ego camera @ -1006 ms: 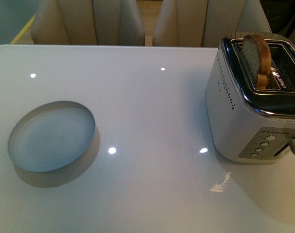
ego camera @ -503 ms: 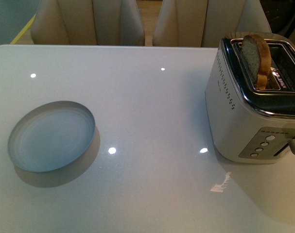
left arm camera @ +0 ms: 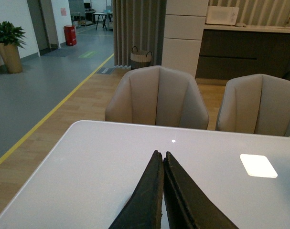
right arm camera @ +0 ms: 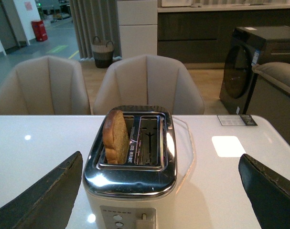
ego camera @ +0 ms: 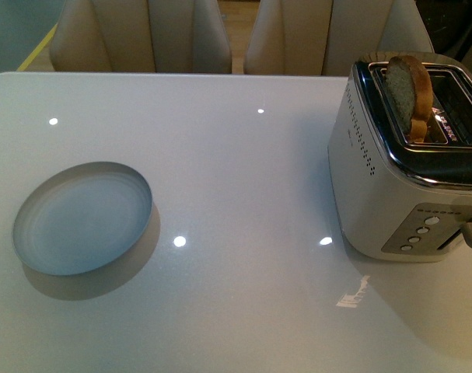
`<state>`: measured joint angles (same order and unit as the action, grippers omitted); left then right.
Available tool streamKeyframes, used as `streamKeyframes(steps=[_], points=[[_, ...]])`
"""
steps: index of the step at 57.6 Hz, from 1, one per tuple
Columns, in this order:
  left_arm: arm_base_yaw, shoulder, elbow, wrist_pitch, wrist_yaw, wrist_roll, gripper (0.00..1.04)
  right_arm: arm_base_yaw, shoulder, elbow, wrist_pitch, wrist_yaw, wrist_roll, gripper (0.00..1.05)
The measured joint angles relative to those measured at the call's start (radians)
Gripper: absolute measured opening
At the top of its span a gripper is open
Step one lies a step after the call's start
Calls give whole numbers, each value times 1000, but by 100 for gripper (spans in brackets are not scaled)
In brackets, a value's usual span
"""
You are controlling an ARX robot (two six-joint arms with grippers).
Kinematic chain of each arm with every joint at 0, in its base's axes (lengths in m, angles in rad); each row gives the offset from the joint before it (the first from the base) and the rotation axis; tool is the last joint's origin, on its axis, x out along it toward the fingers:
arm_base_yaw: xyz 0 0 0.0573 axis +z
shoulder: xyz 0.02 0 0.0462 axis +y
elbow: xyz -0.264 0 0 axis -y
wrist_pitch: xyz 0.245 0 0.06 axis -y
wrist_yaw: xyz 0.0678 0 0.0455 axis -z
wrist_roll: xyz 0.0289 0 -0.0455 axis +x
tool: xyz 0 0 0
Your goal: Left arm holds plate, right arm toasts bread
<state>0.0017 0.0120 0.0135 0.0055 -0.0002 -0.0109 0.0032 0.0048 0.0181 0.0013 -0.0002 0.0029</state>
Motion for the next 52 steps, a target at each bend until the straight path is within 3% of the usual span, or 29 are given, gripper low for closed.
streamKeyframes(steps=[14,43,52], points=[[0,-6,0,-4,0,0,5,0,0,0,0,0,0,96],[0,-6,0,-4,0,2,99,0,0,0,0,0,0,96],[0,-6,0,-4,0,2,97,0,0,0,0,0,0,96]])
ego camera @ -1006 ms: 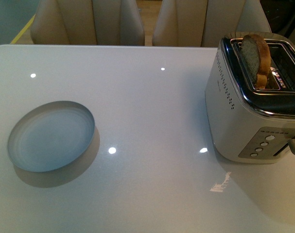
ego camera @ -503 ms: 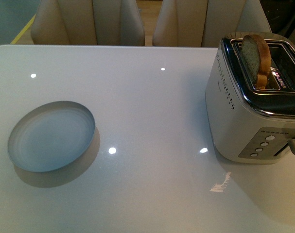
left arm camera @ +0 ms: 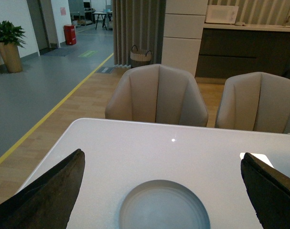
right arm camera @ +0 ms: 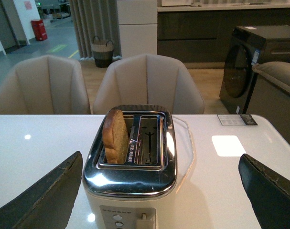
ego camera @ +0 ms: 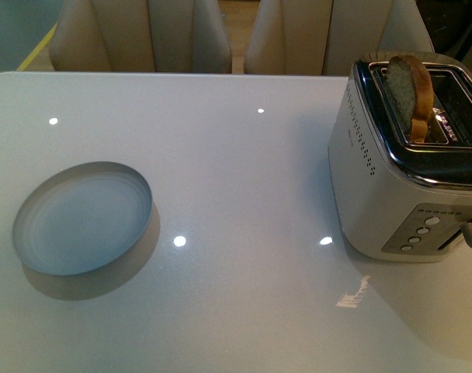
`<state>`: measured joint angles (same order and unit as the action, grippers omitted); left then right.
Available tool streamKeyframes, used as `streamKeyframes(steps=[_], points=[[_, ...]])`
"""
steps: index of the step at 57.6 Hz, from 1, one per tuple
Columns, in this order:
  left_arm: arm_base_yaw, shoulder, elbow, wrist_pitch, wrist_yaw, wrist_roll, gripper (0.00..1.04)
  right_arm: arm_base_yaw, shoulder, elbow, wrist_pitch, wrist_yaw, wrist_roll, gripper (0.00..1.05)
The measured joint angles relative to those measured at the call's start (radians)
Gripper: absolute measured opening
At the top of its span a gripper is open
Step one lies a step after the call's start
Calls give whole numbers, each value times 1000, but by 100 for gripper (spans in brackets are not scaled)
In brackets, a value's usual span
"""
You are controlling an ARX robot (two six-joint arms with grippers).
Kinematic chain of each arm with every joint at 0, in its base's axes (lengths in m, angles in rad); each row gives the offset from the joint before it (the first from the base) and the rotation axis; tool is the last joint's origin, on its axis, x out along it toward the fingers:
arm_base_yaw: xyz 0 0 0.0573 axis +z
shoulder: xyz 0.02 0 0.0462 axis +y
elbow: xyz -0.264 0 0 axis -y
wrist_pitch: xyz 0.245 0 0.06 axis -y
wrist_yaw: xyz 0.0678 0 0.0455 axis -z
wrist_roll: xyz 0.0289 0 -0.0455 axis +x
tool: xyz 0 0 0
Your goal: Left arm holds plate, right arm toasts bread
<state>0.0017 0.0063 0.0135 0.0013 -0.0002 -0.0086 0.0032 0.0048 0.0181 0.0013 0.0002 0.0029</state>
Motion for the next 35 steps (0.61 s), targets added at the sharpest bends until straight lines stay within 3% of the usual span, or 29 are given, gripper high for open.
streamKeyframes(steps=[35], points=[[0,0,0,0,0,0,97,0,0,0,0,0,0,96]])
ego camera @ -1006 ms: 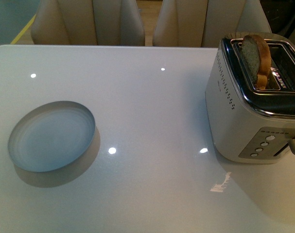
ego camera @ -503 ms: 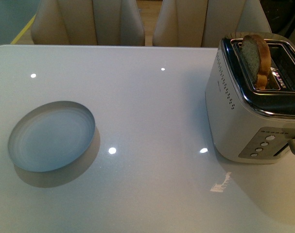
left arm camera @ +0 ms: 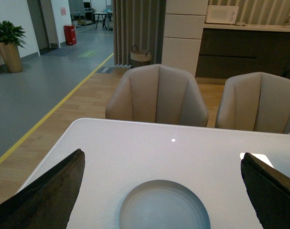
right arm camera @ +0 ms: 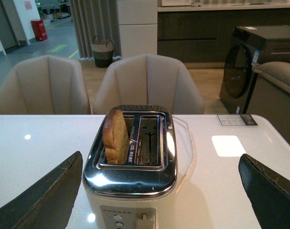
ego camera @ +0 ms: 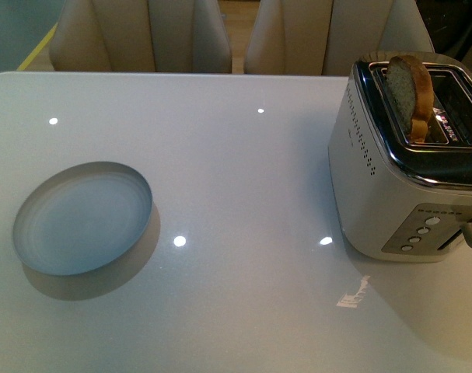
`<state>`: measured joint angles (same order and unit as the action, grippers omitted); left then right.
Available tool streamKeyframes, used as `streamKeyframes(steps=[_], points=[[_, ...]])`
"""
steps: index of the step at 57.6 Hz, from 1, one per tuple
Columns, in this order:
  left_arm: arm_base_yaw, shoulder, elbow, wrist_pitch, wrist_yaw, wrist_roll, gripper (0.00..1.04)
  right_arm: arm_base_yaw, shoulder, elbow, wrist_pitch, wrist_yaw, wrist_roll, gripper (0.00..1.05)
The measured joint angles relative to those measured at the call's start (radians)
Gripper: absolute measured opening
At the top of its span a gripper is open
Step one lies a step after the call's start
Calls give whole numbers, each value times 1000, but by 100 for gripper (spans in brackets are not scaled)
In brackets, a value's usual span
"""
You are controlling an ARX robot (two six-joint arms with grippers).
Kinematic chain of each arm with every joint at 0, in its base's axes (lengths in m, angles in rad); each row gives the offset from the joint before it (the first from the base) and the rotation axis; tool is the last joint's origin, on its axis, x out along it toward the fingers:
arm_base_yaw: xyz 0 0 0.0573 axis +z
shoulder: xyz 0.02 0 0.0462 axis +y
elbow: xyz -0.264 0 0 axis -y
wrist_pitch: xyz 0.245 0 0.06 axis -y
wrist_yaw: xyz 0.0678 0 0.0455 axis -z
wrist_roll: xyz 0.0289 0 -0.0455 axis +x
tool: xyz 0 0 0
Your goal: Left arm holds plate, right arm toasts bread
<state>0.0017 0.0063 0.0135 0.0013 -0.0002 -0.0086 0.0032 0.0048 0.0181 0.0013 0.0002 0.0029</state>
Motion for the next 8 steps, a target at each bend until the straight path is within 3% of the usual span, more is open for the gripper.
streamKeyframes(steps=[8], points=[[0,0,0,0,0,0,97,0,0,0,0,0,0,96]])
